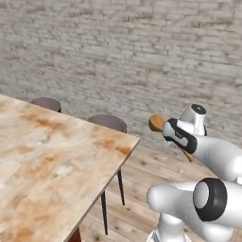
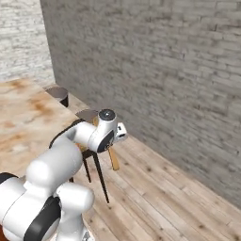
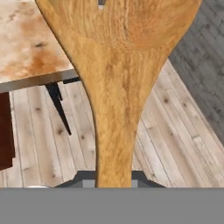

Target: Organize the utensils by type. Pick up the wooden spoons from the counter and place them in the open cabinet. Then pick up the metallic utensils from the counter and place them in the open drawer.

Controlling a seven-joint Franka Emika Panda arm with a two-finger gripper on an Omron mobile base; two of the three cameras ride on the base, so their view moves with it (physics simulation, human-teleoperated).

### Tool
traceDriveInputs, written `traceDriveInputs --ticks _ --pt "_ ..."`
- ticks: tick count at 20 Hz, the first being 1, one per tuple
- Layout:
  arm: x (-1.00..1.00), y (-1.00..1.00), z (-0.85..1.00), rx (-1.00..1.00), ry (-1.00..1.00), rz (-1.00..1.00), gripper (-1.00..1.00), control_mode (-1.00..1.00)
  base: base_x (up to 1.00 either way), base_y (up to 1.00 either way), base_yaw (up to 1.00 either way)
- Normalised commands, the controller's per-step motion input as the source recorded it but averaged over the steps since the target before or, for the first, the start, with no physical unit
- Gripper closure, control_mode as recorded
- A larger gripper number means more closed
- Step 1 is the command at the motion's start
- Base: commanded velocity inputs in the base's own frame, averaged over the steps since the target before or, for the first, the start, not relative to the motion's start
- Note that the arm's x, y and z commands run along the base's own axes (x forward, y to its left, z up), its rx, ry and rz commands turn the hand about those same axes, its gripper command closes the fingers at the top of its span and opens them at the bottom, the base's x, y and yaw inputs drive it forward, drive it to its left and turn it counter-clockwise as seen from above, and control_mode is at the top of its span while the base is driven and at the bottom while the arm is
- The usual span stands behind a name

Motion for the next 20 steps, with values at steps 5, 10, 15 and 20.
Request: traceDriveInputs --ticks 5,10,15,20 --pt "0.0 0.0 0.0 0.0 0.0 0.0 1.0 1.0 0.88 -0.29 0.31" --pt "0.0 0.0 0.0 0.0 0.0 0.0 1.0 1.0 0.89 -0.36 0.23" --pt "0.0 0.0 0.0 0.0 0.0 0.0 1.0 1.0 0.89 -0.35 0.29" --pt "0.0 0.0 0.0 0.0 0.0 0.0 1.0 1.0 0.85 -0.38 0.28"
